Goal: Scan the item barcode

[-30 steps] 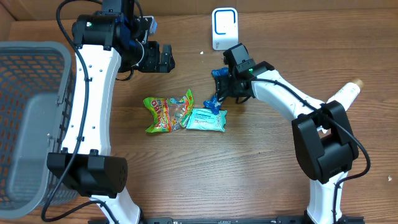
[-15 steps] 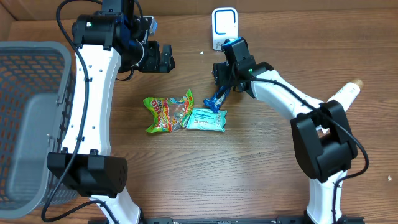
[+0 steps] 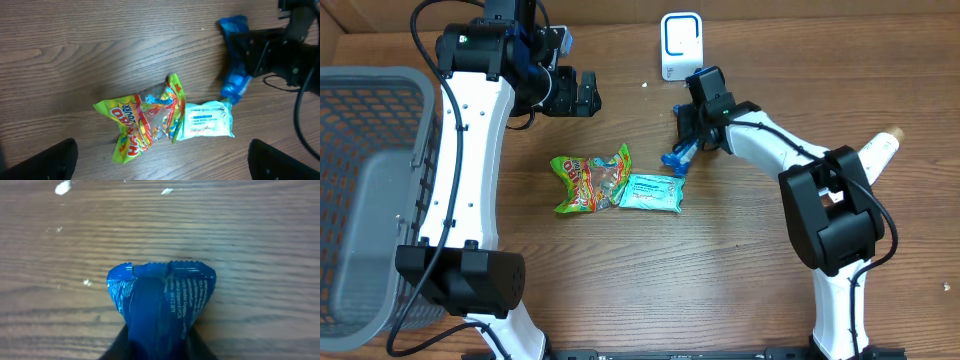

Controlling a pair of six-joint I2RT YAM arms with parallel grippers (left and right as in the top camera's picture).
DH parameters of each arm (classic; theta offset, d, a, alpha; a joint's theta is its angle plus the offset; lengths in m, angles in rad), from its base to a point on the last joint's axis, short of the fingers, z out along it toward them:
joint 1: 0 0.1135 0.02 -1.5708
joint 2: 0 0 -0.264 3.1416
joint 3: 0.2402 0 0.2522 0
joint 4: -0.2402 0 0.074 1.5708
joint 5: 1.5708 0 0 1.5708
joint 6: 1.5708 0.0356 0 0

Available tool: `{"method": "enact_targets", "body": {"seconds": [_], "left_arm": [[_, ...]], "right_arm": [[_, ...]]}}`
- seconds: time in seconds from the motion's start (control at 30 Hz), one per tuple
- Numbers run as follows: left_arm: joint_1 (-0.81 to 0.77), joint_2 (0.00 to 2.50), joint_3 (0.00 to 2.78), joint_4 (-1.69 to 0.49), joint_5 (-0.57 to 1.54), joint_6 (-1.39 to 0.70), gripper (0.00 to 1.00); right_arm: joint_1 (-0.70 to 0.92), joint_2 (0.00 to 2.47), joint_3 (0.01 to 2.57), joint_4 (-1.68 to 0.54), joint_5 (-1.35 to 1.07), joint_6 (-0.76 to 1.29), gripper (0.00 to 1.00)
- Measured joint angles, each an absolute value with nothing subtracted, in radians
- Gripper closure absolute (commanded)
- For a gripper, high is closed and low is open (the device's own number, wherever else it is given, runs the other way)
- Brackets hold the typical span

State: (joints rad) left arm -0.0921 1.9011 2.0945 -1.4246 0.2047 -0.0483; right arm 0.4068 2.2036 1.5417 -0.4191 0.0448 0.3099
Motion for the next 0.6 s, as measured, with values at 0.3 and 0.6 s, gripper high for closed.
{"method": "enact_targets", "body": {"seconds": [0.3,0.6], "left_arm": [[-0.092,1.901,2.094,-1.425,0.205,-0.048,0.0],[-0.092,1.901,2.094,-1.425,0.205,-0.048,0.0]], "right_arm": [[0.346,2.198,1.71,-1.045,0.093,0.586,0.86],[0.249,2.198,1.726,-1.312,0.073,0.677,0.45]]}}
